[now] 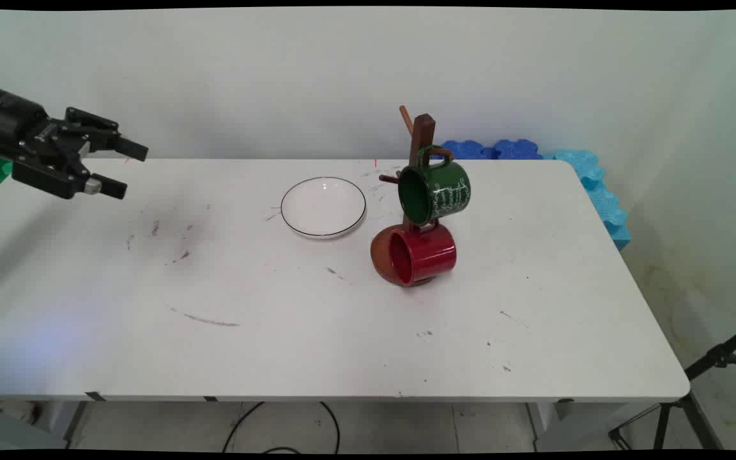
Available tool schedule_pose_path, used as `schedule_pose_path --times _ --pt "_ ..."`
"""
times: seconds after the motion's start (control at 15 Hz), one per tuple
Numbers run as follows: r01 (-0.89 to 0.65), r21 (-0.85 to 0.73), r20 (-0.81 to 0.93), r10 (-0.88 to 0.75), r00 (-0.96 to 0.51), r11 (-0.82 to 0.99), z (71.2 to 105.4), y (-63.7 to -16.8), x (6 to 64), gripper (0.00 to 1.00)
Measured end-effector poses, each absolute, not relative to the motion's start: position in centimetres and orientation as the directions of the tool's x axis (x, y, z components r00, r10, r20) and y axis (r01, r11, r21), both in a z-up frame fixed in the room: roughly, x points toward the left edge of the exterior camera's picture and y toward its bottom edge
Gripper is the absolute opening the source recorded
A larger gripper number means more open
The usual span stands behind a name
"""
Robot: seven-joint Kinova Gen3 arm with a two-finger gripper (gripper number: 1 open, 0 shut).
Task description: Pick up the green mug from the rack
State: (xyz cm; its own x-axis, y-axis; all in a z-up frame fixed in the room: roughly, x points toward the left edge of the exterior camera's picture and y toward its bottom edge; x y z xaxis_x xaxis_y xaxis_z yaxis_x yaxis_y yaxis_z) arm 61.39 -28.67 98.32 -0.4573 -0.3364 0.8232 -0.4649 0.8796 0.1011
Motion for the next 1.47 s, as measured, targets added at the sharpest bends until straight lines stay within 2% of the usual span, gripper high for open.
schedule_pose_path --times 0.33,0.73,1.47 --pt "-0.482 0.148 0.828 -0.375 -0.417 0.864 100.1 -29.3 59.6 1.00" --pt "-0.522 0.203 0.841 -0.420 -0.340 0.828 102.1 -30.5 53.8 1.00" --pt "-0.593 0.182 0.857 -0.423 -0.296 0.784 98.2 -32.2 40.1 1.00"
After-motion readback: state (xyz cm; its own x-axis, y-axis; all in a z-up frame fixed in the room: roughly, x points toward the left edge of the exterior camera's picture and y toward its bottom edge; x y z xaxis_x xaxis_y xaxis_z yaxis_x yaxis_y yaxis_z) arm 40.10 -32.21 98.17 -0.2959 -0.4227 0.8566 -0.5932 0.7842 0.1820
